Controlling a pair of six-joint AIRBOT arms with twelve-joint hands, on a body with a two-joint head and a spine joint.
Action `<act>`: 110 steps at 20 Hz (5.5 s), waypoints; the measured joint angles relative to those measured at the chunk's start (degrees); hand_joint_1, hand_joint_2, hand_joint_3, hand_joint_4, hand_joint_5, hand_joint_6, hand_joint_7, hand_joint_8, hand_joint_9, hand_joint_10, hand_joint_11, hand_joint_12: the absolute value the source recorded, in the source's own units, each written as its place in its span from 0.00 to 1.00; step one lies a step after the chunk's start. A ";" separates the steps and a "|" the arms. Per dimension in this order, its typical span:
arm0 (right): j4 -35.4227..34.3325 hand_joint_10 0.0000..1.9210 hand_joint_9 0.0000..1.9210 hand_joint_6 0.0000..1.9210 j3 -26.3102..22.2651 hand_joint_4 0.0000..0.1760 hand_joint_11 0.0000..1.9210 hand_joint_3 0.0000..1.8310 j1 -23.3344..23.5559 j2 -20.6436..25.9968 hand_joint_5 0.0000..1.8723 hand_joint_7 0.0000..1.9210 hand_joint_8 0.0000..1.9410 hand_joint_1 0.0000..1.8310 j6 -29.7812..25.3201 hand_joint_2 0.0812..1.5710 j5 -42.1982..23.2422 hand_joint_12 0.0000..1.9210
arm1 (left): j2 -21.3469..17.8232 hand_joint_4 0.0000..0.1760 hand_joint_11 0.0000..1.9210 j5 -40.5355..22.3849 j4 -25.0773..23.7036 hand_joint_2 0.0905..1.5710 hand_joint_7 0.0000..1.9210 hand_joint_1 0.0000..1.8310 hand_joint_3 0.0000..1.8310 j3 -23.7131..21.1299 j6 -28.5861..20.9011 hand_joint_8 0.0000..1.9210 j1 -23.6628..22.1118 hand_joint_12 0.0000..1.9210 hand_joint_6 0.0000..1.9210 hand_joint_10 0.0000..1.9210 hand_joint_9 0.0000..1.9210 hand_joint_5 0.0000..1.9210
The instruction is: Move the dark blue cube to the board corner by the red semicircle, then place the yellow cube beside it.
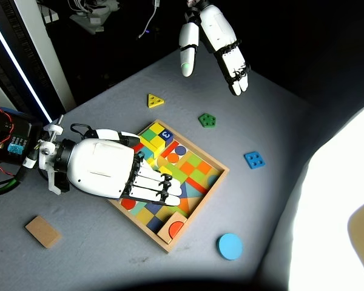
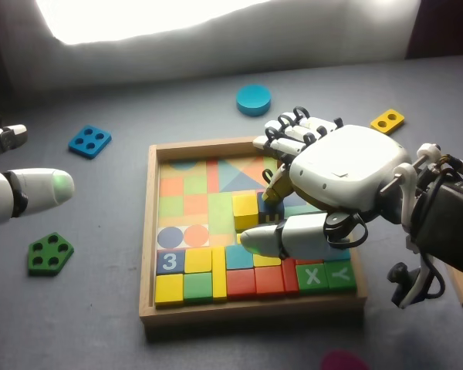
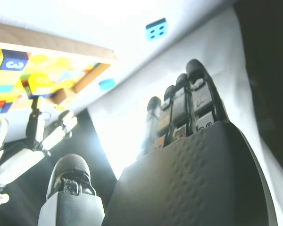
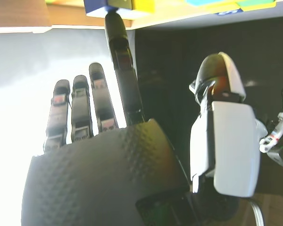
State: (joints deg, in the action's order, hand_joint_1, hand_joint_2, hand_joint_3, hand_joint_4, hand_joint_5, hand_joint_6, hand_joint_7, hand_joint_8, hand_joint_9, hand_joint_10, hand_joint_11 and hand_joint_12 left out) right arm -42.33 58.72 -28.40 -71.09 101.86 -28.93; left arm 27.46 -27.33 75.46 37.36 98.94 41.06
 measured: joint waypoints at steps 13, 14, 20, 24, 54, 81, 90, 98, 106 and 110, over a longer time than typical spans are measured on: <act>0.50 0.00 0.00 0.00 3.61 0.13 0.00 0.00 -0.48 2.67 0.45 0.09 0.00 0.00 -0.13 0.67 0.37 0.00 | 0.00 0.07 0.00 -0.15 -0.02 0.67 0.00 0.00 0.00 0.00 -0.26 0.00 0.00 0.13 0.00 0.00 0.01 0.00; 0.50 0.00 0.00 0.00 3.82 0.13 0.00 0.00 -0.48 2.64 0.45 0.09 0.00 0.00 -0.15 0.67 0.42 0.00 | 0.00 0.07 0.00 -0.22 -0.04 0.67 0.00 0.00 0.00 -0.04 -0.46 0.00 0.00 0.13 0.00 0.00 0.01 0.00; 0.50 0.00 0.00 0.01 5.88 0.17 0.00 0.00 -0.46 2.12 0.43 0.09 0.01 0.00 -0.57 0.66 0.04 0.00 | -0.07 0.00 0.00 -0.50 -0.02 0.66 0.00 0.00 0.00 -0.04 -0.66 0.00 0.00 0.07 0.00 0.00 0.00 0.00; 0.50 0.00 0.01 0.01 6.78 0.11 0.00 0.00 -0.46 1.66 0.44 0.13 0.01 0.00 -0.92 0.66 -0.26 0.00 | -0.07 0.00 0.00 -0.50 -0.02 0.67 0.00 0.00 0.00 -0.07 -0.66 0.00 0.00 0.07 0.00 0.00 0.00 0.00; -0.02 0.00 0.00 0.00 0.46 0.02 0.00 0.00 5.60 -1.88 0.43 0.14 0.01 0.00 -5.09 0.66 3.28 0.00 | -0.11 0.00 0.00 -0.55 -0.07 0.66 0.00 0.00 0.00 -0.24 -0.90 0.00 0.00 0.03 0.00 0.00 0.00 0.00; 0.74 0.00 0.00 0.01 6.69 0.00 0.00 0.00 1.53 -3.85 0.44 0.15 0.00 0.00 -1.55 0.67 0.98 0.00 | -0.11 0.00 0.00 -0.55 -0.04 0.68 0.01 0.00 0.00 -0.24 -0.90 0.00 0.00 0.07 0.00 0.00 0.01 0.01; 0.74 0.00 0.00 0.01 7.96 0.00 0.00 0.00 0.94 -2.12 0.45 0.14 0.00 0.00 -1.33 0.67 0.26 0.00 | -0.11 0.00 0.00 -0.57 -0.04 0.68 0.01 0.00 0.00 -0.24 -1.01 0.00 0.00 0.05 0.00 0.00 0.00 0.01; 0.83 0.00 0.00 0.00 9.05 0.01 0.00 0.00 0.94 -2.21 0.45 0.15 0.00 0.00 -1.38 0.67 0.31 0.00 | -0.11 0.00 0.00 -0.57 -0.02 0.69 0.01 0.00 0.00 -0.24 -1.05 0.00 0.00 0.06 0.00 0.00 0.00 0.01; 0.50 0.00 0.00 0.00 9.81 0.01 0.00 0.00 1.68 -2.73 0.44 0.14 0.00 0.00 -1.51 0.67 -0.09 0.00 | -0.11 0.00 0.00 -0.57 -0.04 0.68 0.01 0.00 0.00 -0.24 -1.05 0.00 0.00 0.04 0.00 0.00 0.00 0.01; -0.09 0.00 0.01 0.00 9.25 0.01 0.00 0.00 4.31 -0.74 0.44 0.15 0.01 0.00 -1.38 0.67 -0.74 0.00 | -0.11 0.00 0.00 -0.55 -0.04 0.68 0.00 0.00 0.00 -0.24 -1.07 0.00 0.00 0.06 0.00 0.00 0.00 0.01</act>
State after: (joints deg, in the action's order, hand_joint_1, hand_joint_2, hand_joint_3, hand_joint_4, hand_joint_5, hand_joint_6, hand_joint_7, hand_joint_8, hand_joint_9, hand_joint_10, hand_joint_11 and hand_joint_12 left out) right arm -42.41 67.96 -24.10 -71.83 100.49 -29.67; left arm 27.35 -27.88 75.42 37.12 97.86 41.06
